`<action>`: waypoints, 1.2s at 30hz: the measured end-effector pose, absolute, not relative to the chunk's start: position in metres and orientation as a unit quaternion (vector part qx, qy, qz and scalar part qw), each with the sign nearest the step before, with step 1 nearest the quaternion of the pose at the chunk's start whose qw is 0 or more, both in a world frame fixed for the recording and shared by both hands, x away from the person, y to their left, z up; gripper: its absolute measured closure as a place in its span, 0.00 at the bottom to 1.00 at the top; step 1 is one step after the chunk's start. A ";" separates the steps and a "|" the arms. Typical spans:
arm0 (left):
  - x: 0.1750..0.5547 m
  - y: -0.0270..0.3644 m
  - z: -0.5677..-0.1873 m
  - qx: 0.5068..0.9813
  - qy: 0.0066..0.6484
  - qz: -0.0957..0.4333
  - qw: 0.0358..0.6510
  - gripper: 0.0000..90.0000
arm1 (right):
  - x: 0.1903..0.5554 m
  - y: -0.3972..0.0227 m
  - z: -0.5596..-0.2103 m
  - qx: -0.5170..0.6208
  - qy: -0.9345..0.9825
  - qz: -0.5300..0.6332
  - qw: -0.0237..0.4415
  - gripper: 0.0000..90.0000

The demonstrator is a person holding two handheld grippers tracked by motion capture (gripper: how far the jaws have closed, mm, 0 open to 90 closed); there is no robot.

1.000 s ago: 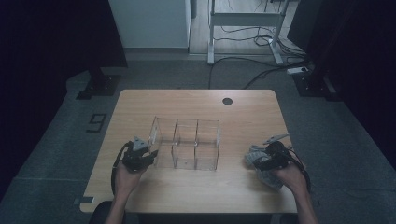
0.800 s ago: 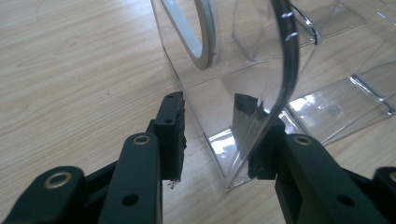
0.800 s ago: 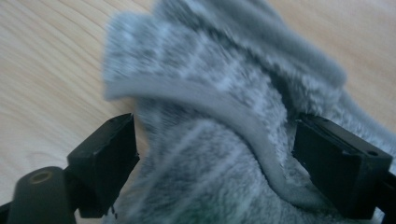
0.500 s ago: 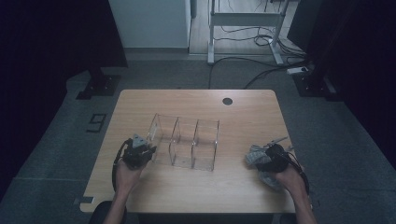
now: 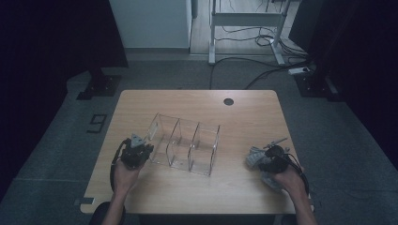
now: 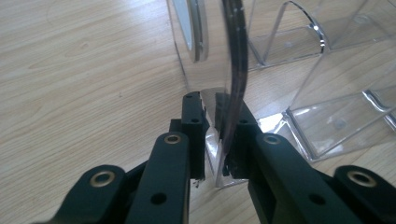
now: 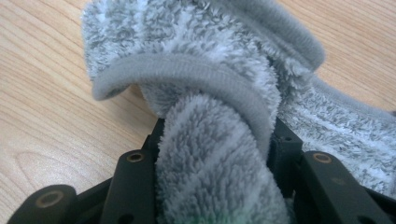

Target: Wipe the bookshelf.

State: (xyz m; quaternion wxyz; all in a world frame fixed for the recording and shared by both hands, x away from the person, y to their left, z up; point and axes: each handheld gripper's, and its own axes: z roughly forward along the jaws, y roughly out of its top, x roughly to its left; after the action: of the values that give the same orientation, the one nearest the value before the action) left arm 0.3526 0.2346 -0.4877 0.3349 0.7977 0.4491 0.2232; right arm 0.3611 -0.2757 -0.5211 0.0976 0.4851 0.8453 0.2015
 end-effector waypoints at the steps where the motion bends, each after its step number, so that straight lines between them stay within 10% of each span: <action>1: 0.353 0.236 -0.488 0.797 0.450 0.224 0.335 0.91 | 0.361 -0.276 -0.521 0.487 0.844 0.201 0.098 0.61; 36: 0.357 0.243 -0.486 0.791 0.448 0.212 0.358 0.96 | 0.350 -0.256 -0.484 0.438 0.854 0.258 0.112 0.71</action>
State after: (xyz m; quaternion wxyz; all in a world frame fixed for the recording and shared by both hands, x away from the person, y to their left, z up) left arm 0.3566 0.2427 -0.4855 0.3584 0.7908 0.4484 0.2123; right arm 0.3495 -0.2557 -0.4844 0.1116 0.4378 0.8541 0.2577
